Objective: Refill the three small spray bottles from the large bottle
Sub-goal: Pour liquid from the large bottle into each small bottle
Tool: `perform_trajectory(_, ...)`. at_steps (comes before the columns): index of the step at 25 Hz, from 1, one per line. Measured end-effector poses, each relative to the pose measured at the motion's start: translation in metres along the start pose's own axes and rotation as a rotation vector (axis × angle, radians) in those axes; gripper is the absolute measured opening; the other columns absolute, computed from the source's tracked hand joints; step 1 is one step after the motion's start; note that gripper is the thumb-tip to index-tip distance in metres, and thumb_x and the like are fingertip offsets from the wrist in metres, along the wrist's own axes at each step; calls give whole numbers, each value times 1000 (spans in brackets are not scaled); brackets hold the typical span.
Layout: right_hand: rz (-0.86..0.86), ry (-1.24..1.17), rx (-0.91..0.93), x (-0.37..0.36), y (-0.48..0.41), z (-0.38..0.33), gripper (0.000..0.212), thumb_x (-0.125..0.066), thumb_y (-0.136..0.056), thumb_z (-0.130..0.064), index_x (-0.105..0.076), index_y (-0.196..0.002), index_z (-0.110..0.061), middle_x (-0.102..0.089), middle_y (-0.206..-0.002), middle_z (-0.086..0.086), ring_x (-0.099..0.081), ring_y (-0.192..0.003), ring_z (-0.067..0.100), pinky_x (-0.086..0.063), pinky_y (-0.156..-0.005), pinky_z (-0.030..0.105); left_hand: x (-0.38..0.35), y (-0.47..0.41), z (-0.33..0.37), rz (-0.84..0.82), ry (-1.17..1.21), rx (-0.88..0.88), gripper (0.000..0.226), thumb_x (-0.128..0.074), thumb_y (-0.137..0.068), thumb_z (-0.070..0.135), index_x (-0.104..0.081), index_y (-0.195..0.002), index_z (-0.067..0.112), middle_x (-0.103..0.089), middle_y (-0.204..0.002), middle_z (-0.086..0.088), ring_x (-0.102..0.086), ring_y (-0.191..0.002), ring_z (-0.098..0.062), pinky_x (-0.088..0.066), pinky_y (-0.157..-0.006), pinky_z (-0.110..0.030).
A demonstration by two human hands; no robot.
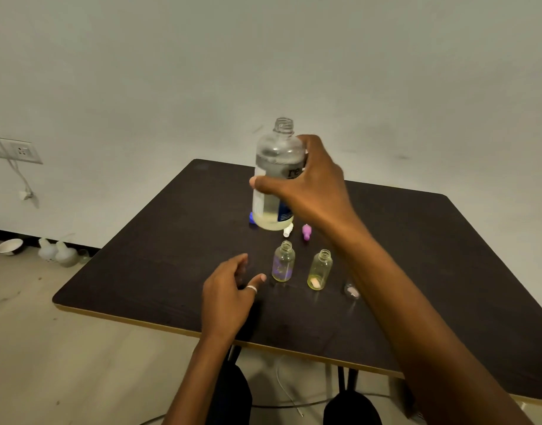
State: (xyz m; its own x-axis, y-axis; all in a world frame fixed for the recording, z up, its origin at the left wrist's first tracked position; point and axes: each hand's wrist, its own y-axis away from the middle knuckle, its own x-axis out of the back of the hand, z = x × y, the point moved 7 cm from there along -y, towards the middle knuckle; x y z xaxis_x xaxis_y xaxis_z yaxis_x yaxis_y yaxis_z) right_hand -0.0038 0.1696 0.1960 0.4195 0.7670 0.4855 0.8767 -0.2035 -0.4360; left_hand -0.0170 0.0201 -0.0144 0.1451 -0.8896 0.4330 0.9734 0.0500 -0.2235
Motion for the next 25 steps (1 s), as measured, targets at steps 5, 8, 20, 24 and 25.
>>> perform_trajectory(5,52,-74,-50,49,13,8,65,-88,-60,-42,-54,-115,-31,-68,-100,-15,-65,-86,-3,-58,-80,30,-40,-24,21,-260,19,-49,92,-88,-70,35,-42,-148,21,-48,-149,4,-48,-133,-10,-40,-102,-22)
perform_trajectory(8,71,-100,-95,66,22,24,65,-90,-58,-40,-55,-113,-33,-70,-98,-12,-68,-86,1,-61,-76,36,-52,-26,26,-343,87,-30,90,-88,-71,27,-42,-148,21,-51,-147,3,-50,-131,-12,-41,-106,-24)
perform_trajectory(20,10,-71,-79,73,45,56,63,-88,-61,-40,-57,-116,-38,-71,-107,-12,-68,-97,6,-57,-87,38,1,-13,66,-136,159,-109,51,-87,-72,28,-67,-119,29,-71,-102,17,-66,-93,6,-53,-85,-14)
perform_trajectory(24,-29,-14,-35,65,58,52,61,-88,-64,-38,-57,-116,-38,-70,-106,-15,-67,-96,2,-57,-86,33,44,-3,96,-69,213,-178,50,-86,-73,23,-65,-116,36,-67,-98,27,-63,-91,16,-47,-74,-2)
perform_trajectory(25,-39,16,-21,63,62,50,61,-88,-64,-39,-56,-116,-38,-69,-106,-16,-66,-95,-1,-56,-84,27,51,-1,102,-61,213,-190,51,-85,-74,24,-64,-118,37,-66,-99,28,-61,-92,17,-46,-74,-1)
